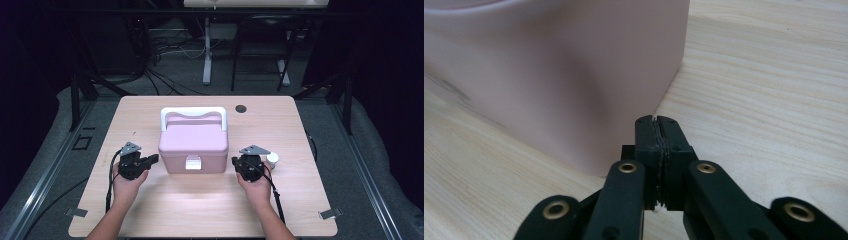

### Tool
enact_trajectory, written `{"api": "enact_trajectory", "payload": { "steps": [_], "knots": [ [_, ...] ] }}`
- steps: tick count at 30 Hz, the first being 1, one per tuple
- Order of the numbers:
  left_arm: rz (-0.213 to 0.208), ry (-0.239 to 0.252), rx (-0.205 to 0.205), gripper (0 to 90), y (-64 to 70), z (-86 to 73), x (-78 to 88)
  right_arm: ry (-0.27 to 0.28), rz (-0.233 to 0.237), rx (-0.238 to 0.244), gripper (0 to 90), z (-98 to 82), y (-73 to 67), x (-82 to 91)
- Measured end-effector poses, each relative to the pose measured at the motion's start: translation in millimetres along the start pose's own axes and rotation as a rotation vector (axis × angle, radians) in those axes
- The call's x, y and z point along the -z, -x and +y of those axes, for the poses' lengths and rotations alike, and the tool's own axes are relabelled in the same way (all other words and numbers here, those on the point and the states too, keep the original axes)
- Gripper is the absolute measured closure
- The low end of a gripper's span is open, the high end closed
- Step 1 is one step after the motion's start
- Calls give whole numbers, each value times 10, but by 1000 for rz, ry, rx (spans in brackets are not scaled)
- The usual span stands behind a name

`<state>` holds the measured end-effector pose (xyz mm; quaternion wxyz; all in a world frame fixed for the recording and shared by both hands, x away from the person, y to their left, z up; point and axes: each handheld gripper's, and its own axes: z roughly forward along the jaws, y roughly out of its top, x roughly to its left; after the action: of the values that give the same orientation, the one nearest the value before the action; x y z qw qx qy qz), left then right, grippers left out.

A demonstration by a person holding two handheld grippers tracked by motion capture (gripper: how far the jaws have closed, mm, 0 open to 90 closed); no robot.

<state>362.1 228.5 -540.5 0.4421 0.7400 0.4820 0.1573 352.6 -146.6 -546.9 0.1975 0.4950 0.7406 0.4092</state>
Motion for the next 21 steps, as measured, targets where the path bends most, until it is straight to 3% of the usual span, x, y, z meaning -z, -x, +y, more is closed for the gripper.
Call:
{"api": "enact_trajectory", "payload": {
  "steps": [13, 17, 21],
  "knots": [
    [-11, 16, 44, 900, -20, 10, -103, 19, 15, 25, 900, 77, -69, -80],
    [-42, 30, 24, 900, 8, 13, -108, 16, 24, 29, 900, 76, -54, -85],
    [-41, 19, -3, 900, 12, 42, -90, 18, 29, 29, 900, 75, -52, -85]
  ]
}}
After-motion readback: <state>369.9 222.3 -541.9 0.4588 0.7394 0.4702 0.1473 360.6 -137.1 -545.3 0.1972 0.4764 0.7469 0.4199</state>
